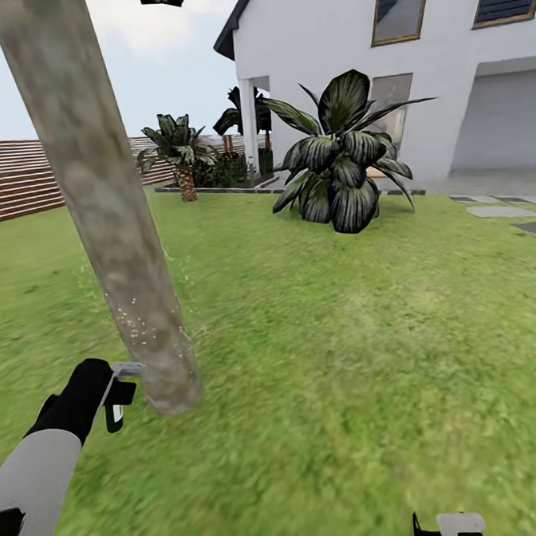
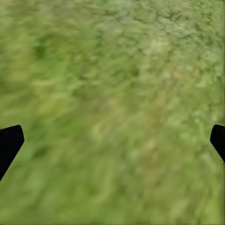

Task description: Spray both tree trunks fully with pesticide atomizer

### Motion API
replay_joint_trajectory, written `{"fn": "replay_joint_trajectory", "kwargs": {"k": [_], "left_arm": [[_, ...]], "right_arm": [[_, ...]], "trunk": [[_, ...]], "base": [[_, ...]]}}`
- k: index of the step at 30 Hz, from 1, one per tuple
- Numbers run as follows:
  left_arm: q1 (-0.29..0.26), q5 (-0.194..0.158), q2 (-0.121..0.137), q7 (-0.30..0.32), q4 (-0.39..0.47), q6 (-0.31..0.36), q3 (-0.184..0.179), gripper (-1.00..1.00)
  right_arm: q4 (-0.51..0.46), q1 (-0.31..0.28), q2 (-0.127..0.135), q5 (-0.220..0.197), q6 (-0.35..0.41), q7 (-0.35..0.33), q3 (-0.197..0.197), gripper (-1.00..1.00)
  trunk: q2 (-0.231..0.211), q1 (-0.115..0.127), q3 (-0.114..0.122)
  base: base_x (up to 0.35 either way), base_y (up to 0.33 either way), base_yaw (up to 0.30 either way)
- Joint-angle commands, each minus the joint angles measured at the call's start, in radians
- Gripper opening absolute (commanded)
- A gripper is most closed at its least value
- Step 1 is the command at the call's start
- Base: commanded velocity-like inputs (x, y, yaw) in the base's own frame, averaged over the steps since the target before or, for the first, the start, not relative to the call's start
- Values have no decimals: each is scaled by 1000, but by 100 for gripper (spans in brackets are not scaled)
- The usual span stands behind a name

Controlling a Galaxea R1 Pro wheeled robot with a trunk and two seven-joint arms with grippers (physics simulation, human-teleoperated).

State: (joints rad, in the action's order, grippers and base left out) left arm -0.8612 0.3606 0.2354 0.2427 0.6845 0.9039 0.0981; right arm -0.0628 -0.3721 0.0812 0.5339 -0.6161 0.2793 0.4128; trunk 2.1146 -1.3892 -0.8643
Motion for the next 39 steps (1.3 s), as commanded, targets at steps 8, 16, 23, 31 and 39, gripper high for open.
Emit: {"fn": "replay_joint_trajectory", "kwargs": {"k": [8, 16, 23, 31, 39], "left_arm": [[-1, 14, -4, 4, 1, 3, 8, -100], [-1, 12, -7, 4, 2, 1, 7, -100], [-1, 12, -7, 3, 3, 1, 10, -100], [-1, 12, -7, 3, 4, 1, 12, -100], [-1, 12, -7, 3, 12, 1, 15, -100]], "right_arm": [[1, -1, 0, 11, -2, 6, 5, 100], [1, -1, 1, 11, -2, 6, 5, 100], [1, -1, 3, 11, -2, 6, 6, 100], [1, -1, 2, 11, -2, 6, 6, 100], [1, -1, 1, 11, -2, 6, 6, 100]], "trunk": [[0, 0, -1], [0, 0, -1], [0, 0, -1], [0, 0, -1], [0, 0, -1]], "base": [[119, -269, 267], [209, -217, 183], [169, -230, 4], [67, -266, 6], [122, -250, 245]]}}
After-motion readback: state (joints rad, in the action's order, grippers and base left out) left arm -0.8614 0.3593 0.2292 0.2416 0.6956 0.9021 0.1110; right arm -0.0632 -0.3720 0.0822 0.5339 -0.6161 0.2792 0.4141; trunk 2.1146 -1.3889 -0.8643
